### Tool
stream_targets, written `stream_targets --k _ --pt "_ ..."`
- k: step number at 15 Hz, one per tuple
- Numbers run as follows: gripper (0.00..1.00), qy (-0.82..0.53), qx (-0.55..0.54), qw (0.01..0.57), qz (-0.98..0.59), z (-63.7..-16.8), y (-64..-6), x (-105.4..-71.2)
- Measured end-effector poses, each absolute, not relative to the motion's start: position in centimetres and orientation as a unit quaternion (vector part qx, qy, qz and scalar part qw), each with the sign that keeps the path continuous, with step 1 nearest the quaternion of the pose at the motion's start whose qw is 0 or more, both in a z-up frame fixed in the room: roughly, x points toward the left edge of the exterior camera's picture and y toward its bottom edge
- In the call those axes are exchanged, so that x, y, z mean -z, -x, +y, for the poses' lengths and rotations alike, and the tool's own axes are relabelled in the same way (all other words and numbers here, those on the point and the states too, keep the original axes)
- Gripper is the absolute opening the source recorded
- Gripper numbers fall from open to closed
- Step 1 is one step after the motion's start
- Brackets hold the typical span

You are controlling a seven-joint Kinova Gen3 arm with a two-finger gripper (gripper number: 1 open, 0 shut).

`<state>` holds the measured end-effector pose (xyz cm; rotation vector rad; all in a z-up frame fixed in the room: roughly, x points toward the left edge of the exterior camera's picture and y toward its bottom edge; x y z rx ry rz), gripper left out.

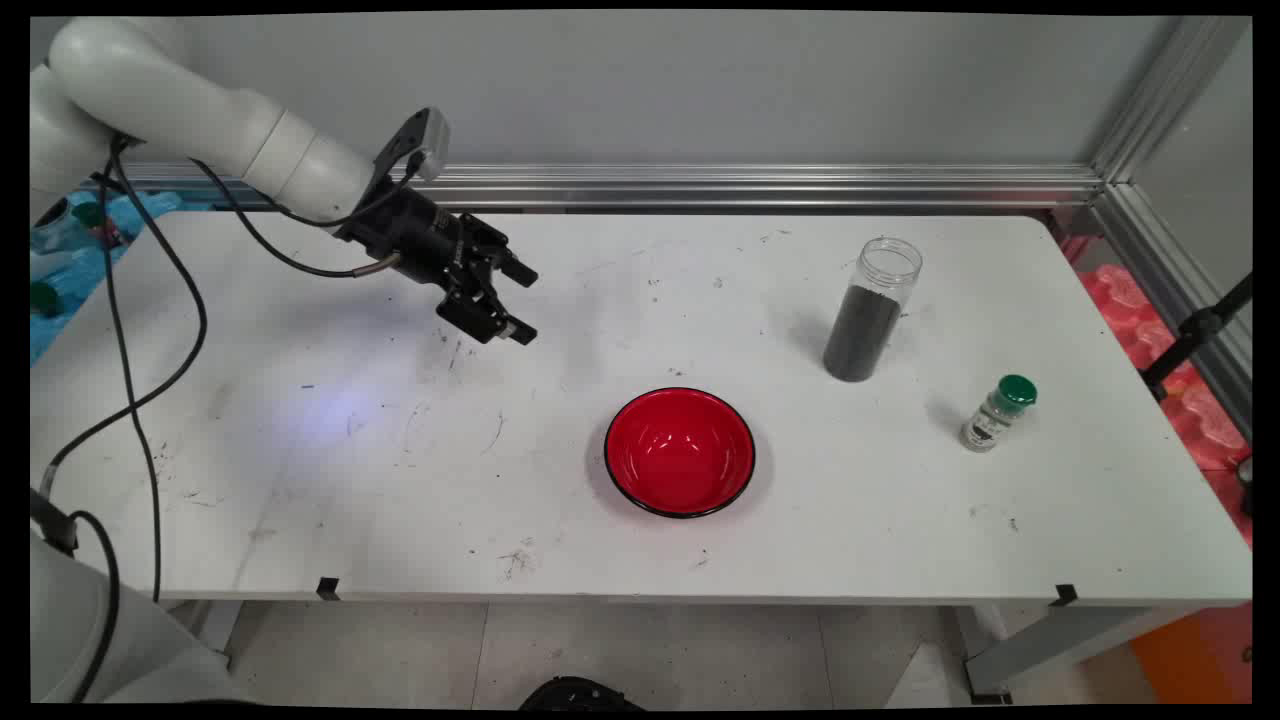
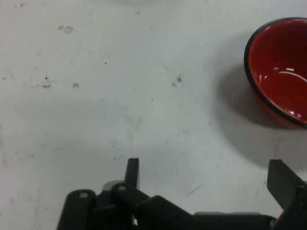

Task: Pick up the black seasoning powder from the table

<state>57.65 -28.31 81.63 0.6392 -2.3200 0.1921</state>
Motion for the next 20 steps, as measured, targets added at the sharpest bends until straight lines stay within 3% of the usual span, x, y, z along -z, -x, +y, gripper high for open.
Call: stream_targets --k 20 --pt "1.0 -0.261 -0.077 0.394 -0.878 -31.3 -52.2 -79.1"
